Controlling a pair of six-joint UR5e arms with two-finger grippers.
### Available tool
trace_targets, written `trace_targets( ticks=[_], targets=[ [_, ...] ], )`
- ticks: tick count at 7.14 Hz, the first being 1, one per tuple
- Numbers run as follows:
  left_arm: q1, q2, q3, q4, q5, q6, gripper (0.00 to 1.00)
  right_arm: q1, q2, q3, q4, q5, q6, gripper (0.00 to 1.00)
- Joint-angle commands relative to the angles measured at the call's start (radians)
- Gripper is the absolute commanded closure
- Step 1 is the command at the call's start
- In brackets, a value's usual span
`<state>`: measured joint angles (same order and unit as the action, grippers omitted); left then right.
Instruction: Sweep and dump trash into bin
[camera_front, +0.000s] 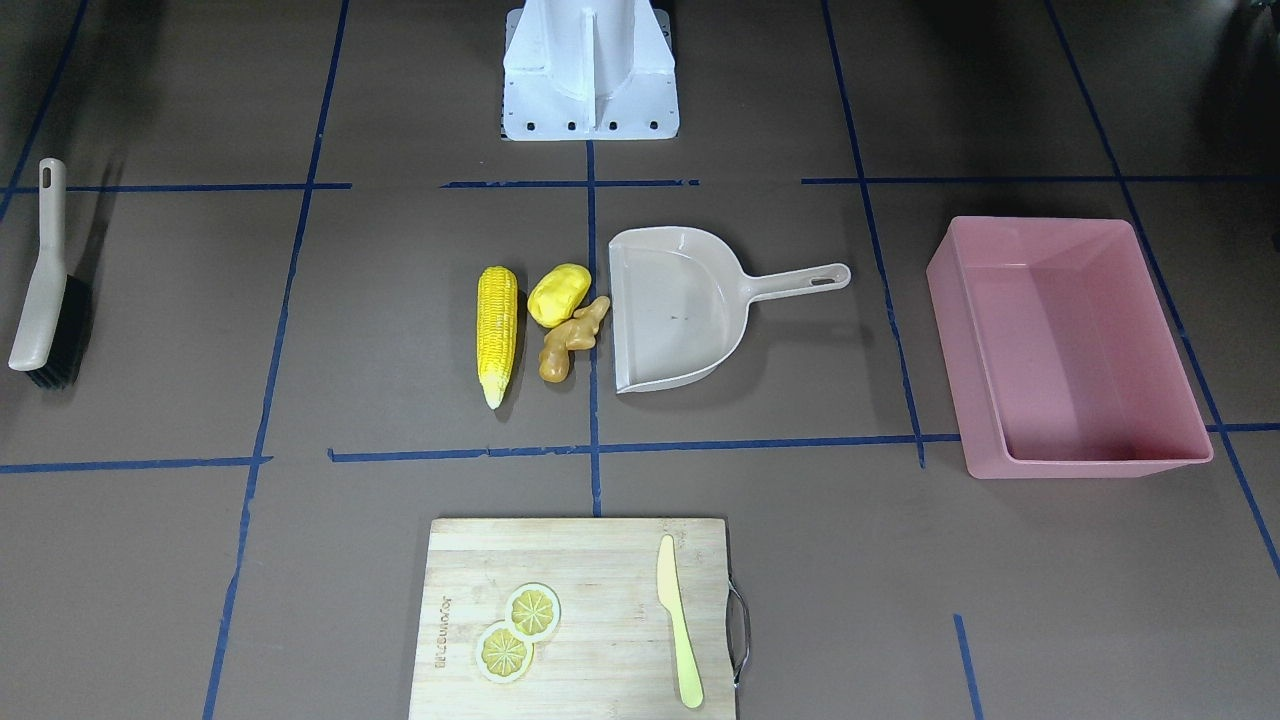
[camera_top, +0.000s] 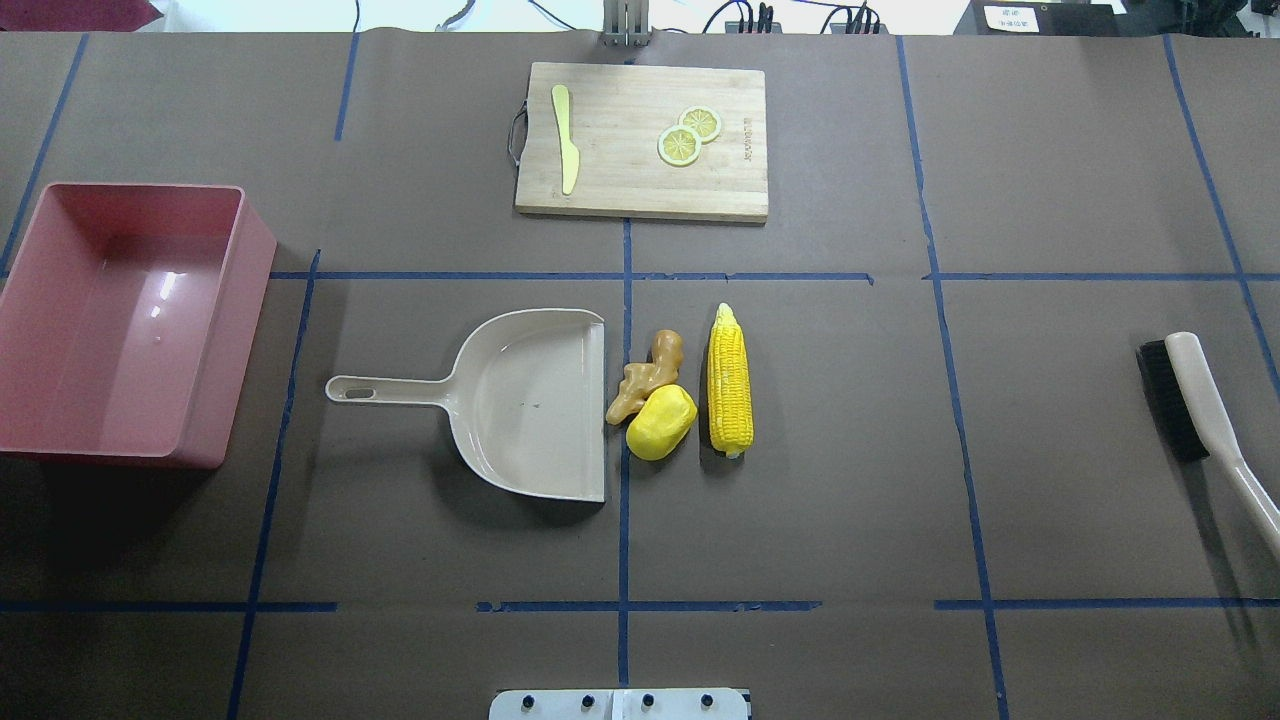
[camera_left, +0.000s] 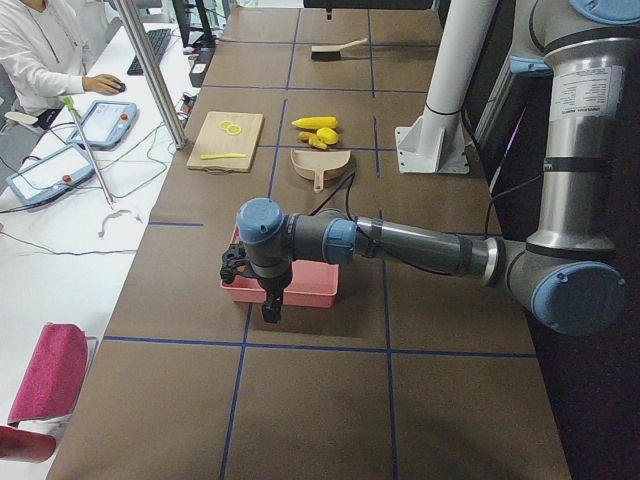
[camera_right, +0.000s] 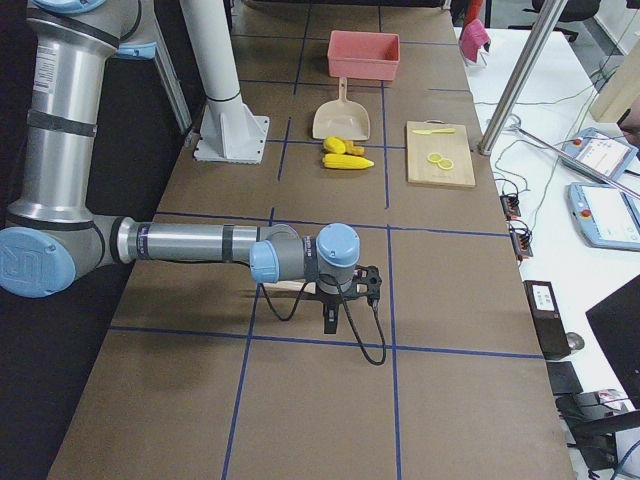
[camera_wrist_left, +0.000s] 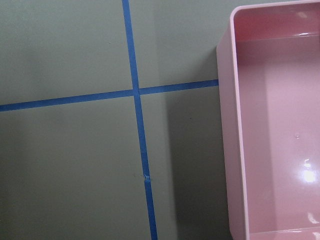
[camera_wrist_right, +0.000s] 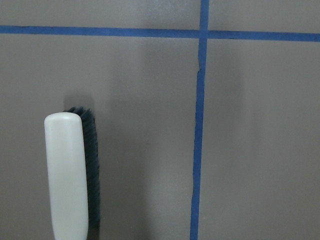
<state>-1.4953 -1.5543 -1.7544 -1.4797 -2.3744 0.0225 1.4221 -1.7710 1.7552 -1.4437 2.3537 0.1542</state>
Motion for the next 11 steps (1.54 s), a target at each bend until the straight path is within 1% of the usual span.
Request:
trace_targets(
  ticks=[1, 4, 5, 7, 8, 9, 10, 11],
  targets=[
    [0.0, 0.0, -0.017, 0.005, 0.003, 0.002, 0.0, 0.0, 0.001, 0.001, 0.0, 0.001, 0.004, 0.0],
    [0.001, 0.002, -0.025, 0.009, 0.001, -0.01, 0.0, -0.002, 0.001, 0.003, 0.002, 0.001, 0.007, 0.0],
    [0.004, 0.002, -0.008, 0.009, -0.003, -0.01, 0.0, -0.002, 0.001, 0.003, 0.002, 0.001, 0.008, 0.0],
    [0.003, 0.003, -0.025, 0.006, 0.001, -0.01, 0.0, -0.008, 0.001, 0.004, 0.002, 0.001, 0.01, 0.0],
    [0.003, 0.014, -0.027, -0.007, -0.009, -0.021, 0.0, -0.021, 0.001, 0.006, 0.002, 0.001, 0.011, 0.0],
    [0.004, 0.014, -0.051, -0.007, -0.009, -0.08, 0.0, -0.07, 0.002, 0.012, 0.006, 0.009, 0.028, 0.0],
    [0.013, 0.011, -0.095, -0.01, -0.009, -0.111, 0.0, -0.119, -0.004, 0.013, 0.107, 0.009, 0.15, 0.0],
    [0.05, 0.013, -0.152, -0.031, -0.028, -0.118, 0.0, -0.187, -0.06, 0.014, 0.303, 0.0, 0.347, 0.0]
  ],
)
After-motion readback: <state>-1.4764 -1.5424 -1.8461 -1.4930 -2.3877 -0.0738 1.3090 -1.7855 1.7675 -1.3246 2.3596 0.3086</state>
